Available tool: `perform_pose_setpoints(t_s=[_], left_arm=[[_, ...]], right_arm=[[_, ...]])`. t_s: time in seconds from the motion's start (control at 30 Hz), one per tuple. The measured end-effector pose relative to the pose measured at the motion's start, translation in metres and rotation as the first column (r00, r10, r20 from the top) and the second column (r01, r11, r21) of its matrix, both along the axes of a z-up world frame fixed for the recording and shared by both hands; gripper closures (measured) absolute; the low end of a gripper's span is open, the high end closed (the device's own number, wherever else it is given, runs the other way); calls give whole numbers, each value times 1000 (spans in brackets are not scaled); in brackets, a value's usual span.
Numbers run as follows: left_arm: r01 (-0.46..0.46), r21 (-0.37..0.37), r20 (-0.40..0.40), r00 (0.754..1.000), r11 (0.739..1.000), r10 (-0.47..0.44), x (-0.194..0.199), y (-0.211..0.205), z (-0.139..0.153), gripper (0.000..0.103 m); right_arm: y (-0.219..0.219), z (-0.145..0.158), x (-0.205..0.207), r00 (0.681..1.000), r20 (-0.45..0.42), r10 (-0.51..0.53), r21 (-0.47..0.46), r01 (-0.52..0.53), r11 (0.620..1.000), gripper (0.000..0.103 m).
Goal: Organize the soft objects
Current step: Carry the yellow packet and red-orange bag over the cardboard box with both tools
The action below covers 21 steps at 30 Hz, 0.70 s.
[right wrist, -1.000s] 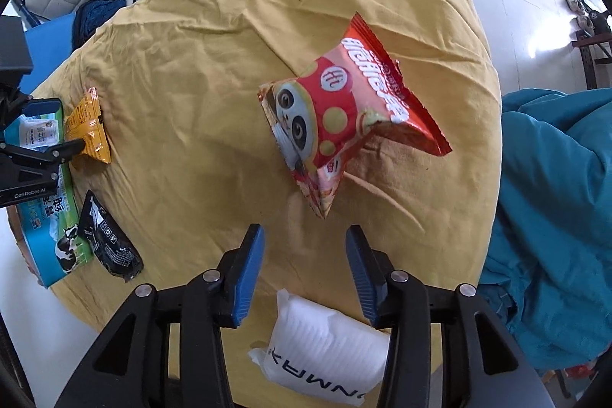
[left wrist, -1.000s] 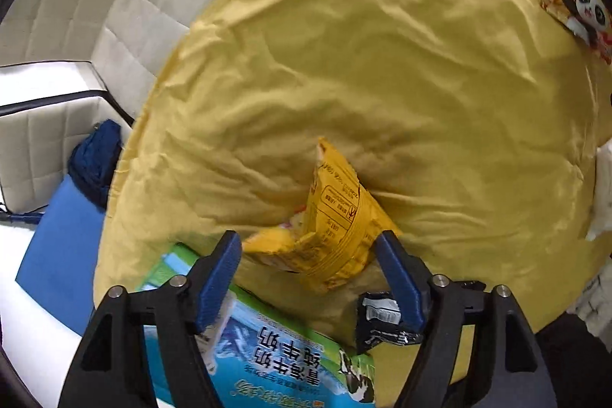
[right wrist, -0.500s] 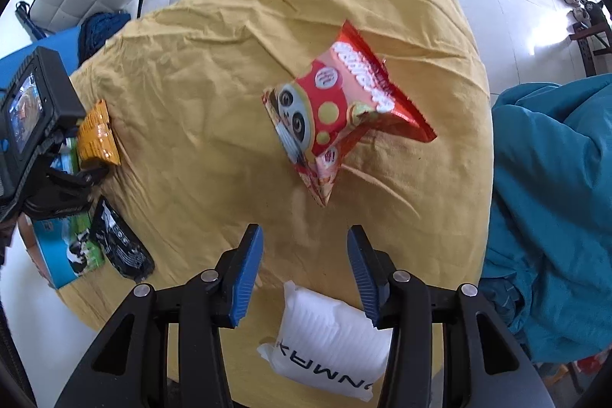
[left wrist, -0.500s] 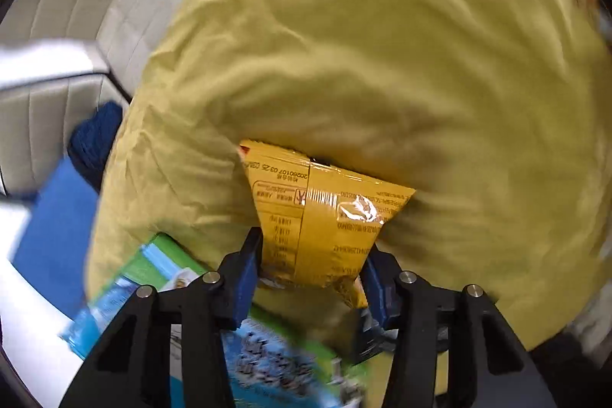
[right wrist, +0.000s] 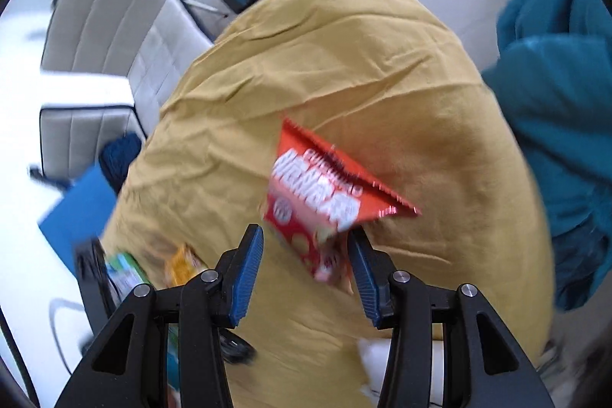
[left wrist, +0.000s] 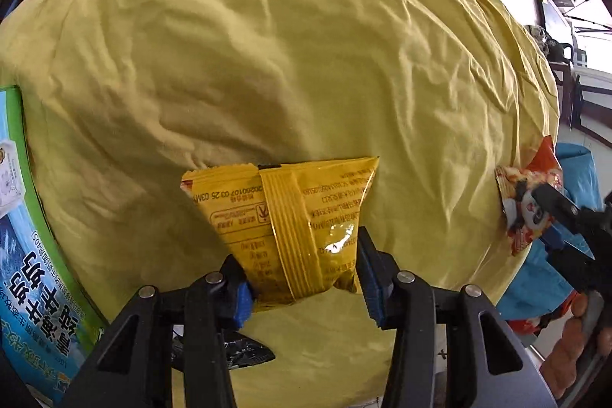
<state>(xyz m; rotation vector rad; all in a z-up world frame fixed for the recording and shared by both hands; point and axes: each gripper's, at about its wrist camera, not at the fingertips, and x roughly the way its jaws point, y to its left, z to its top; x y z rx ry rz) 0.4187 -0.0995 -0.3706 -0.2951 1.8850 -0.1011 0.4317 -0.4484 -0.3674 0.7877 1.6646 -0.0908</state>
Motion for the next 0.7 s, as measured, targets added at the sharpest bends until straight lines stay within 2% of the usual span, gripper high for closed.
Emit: perform_pose_setpoints(t_s=[0.1,0.17,0.23,0.3,0.4,0.47,0.5,0.53,0.6,0.63,0.67,0.7], left_arm=[[1,2,3,1000,1000,-1,2,3,-2,59],[6,-2,7,1000,1000,-6,4,5,1,59],[17,-7,7,1000,1000,-17,0,-8,6,59],[24,-13,5,1000,1000,-24,-3,-11,12,59],[38,-12,5,999,999,-38,-17,-12,18,59],[51,-3,8,999,999,-51,-20,-11,20,59],[50,1,10,999,999,-50,-21,-11,20,59],[49,1,10,999,999,-49,-22,-11,19,59],[40,0,10,999,999,-40,-22,-11,19,59],[29,-5,8,1000,1000,-29,-22,-11,19,59],[19,-12,6,1000,1000,-19,-22,-11,19,58],[8,-17,3,1000,1000,-8,-22,-11,19,56]], right_arm=[[-6,-21,4,993,-48,-112,26,113,993,52],[-2,-20,8,995,-31,-94,13,95,995,57],[9,-14,14,1000,-17,22,-18,-23,1000,65],[19,-9,16,987,-9,158,-23,-158,987,72],[32,-2,10,927,-21,374,4,-374,927,76],[35,0,4,891,-41,453,-7,-454,891,76],[35,2,2,874,-51,483,-46,-485,873,75],[34,4,0,875,-57,481,-77,-484,871,70],[28,15,2,909,-27,416,-120,-416,901,60],[24,20,1,925,-11,380,-133,-378,916,50],[15,25,-1,946,14,324,-141,-319,937,35],[11,27,-2,965,37,260,-133,-253,958,28]])
